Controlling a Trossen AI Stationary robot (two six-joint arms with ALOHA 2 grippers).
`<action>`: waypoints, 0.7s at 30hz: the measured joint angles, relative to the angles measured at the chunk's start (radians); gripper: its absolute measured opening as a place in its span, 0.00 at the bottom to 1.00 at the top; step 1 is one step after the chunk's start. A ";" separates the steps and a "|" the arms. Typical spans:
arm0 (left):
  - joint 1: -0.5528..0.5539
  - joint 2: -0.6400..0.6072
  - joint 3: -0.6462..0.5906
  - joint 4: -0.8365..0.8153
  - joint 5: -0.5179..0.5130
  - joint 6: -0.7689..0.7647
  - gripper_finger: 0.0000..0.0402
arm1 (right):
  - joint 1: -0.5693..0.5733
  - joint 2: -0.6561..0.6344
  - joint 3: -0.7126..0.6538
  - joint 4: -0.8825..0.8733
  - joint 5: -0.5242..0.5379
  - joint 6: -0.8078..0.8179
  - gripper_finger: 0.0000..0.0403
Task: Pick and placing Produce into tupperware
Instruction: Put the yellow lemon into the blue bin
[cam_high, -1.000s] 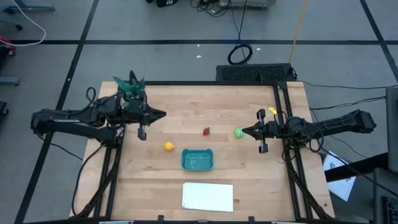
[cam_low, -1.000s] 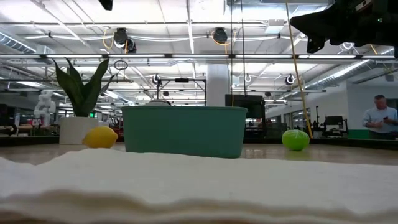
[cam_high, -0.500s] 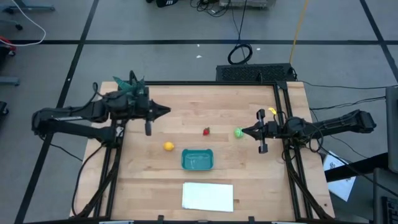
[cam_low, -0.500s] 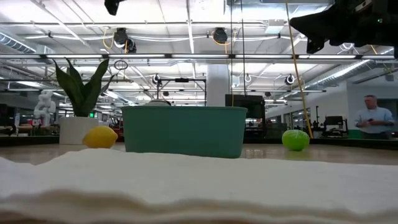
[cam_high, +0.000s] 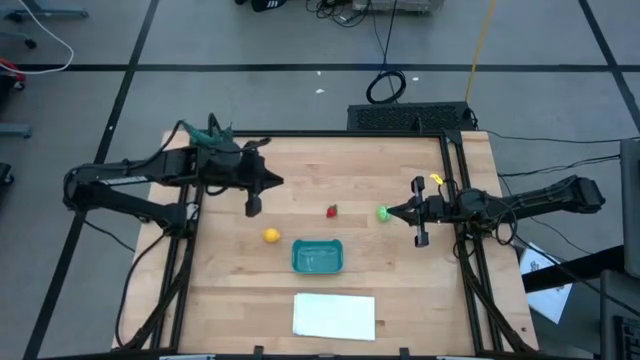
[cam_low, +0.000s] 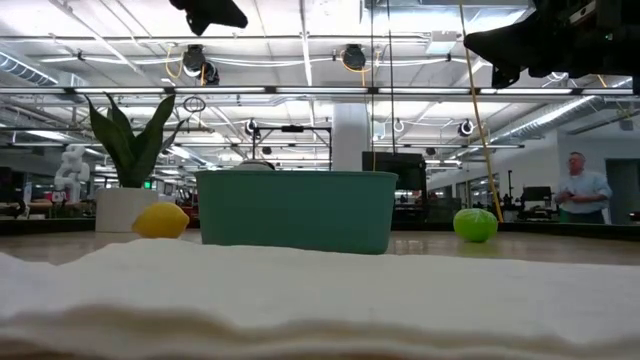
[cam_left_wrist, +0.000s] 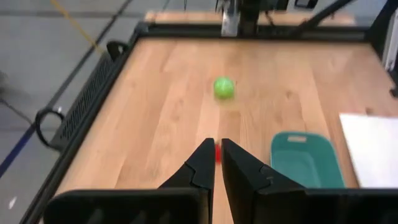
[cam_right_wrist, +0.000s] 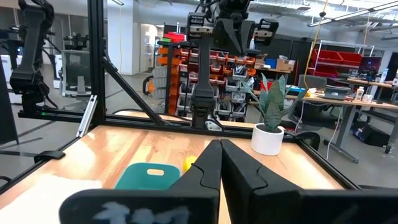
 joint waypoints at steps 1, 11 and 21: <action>0.000 0.013 0.019 -0.033 0.000 0.002 0.08 | 0.000 0.000 0.000 0.000 0.000 0.000 0.00; 0.012 0.114 0.158 -0.265 0.013 0.088 0.08 | 0.000 0.000 0.000 0.000 0.000 0.000 0.00; 0.066 0.156 0.189 -0.400 0.077 0.077 0.08 | 0.000 0.000 0.000 0.001 0.000 0.000 0.00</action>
